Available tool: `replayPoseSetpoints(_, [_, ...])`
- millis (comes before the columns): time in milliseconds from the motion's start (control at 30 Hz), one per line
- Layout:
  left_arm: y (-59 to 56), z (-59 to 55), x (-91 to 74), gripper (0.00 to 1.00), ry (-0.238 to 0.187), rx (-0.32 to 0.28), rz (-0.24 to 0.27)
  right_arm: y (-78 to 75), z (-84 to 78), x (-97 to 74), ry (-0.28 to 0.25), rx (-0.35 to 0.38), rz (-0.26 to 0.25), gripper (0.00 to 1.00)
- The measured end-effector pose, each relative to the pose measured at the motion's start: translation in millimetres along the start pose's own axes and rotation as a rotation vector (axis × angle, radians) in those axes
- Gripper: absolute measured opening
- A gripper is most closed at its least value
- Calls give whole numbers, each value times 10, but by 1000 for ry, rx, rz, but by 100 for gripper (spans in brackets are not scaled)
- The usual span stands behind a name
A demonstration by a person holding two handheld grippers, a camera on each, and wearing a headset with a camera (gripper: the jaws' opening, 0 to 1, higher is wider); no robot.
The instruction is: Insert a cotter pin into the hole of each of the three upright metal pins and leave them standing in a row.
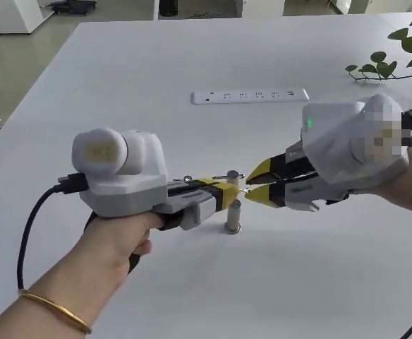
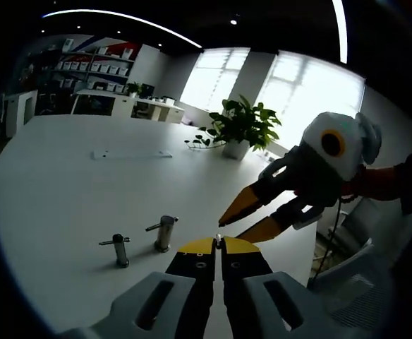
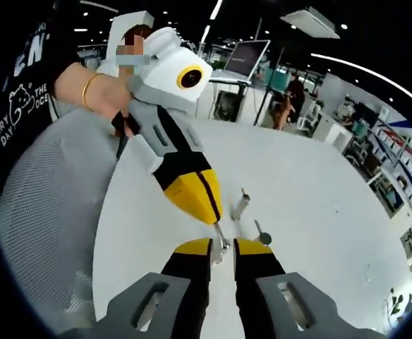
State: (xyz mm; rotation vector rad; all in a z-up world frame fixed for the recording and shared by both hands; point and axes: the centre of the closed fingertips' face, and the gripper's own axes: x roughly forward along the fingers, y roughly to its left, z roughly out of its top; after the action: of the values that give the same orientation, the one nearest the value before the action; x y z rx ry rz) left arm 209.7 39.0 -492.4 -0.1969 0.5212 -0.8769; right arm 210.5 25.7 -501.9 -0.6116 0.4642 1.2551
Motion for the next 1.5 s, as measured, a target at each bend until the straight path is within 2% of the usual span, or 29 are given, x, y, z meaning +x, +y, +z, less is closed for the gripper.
replayPoseSetpoints(167, [-3, -69, -47, 0, 22, 48, -21, 39, -34, -17, -39, 129, 60, 9])
replayPoseSetpoints(300, [-43, -103, -71, 0, 29, 89, -47, 73, -70, -35, -32, 160, 64, 11])
replayPoseSetpoints(500, [-165, -167, -91, 0, 47, 205, -126, 244, -68, -55, -52, 217, 137, 11])
replayPoseSetpoints(733, [-307, -223, -130, 0, 58, 274, -216, 456, -109, -90, -41, 206, 223, 11])
replayPoseSetpoints(867, [-396, -240, -155, 0, 54, 290, -269, 539, -122, -97, -43, 198, 258, 11])
replayPoseSetpoints(1267, [-502, -278, -193, 0, 59, 311, -345, 727, -98, -133, -69, 199, 362, 7])
replayPoseSetpoints(1500, [-571, -310, -211, 0, 59, 305, -376, 766, -121, -132, -66, 169, 375, 1])
